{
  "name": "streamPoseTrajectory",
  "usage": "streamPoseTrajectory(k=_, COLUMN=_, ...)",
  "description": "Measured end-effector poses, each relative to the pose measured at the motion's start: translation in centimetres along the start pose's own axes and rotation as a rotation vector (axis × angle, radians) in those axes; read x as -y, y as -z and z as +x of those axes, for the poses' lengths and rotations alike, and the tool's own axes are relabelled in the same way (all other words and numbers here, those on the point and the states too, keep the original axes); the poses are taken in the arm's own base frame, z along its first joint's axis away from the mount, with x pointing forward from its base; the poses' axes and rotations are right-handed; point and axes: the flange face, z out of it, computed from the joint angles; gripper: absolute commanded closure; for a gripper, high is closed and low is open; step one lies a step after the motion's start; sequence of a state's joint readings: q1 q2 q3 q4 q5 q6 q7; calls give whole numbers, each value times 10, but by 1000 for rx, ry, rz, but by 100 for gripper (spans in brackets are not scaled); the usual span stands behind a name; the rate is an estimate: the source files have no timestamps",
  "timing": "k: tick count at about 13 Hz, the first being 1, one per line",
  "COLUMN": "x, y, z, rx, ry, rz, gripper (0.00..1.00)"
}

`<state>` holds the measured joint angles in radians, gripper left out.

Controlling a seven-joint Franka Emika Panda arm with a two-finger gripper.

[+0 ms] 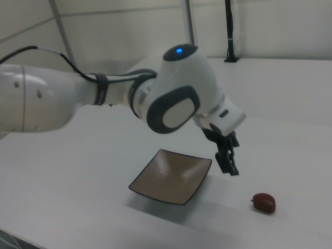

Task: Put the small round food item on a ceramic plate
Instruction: 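Move the gripper over the dark red food item and lower it, then close the gripper on the dark red food item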

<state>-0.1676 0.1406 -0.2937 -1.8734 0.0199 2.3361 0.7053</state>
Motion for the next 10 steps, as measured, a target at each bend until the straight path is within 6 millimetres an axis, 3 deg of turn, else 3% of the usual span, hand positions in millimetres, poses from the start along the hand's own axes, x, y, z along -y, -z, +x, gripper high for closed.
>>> streamPoseTrajectory(k=5, x=-21, y=-92, z=16, rx=-30, ry=-50, rz=-59, gripper=0)
streamPoseTrajectory(k=10, x=-18, y=-141, z=21, rx=-76, ry=-59, rz=-59, gripper=0)
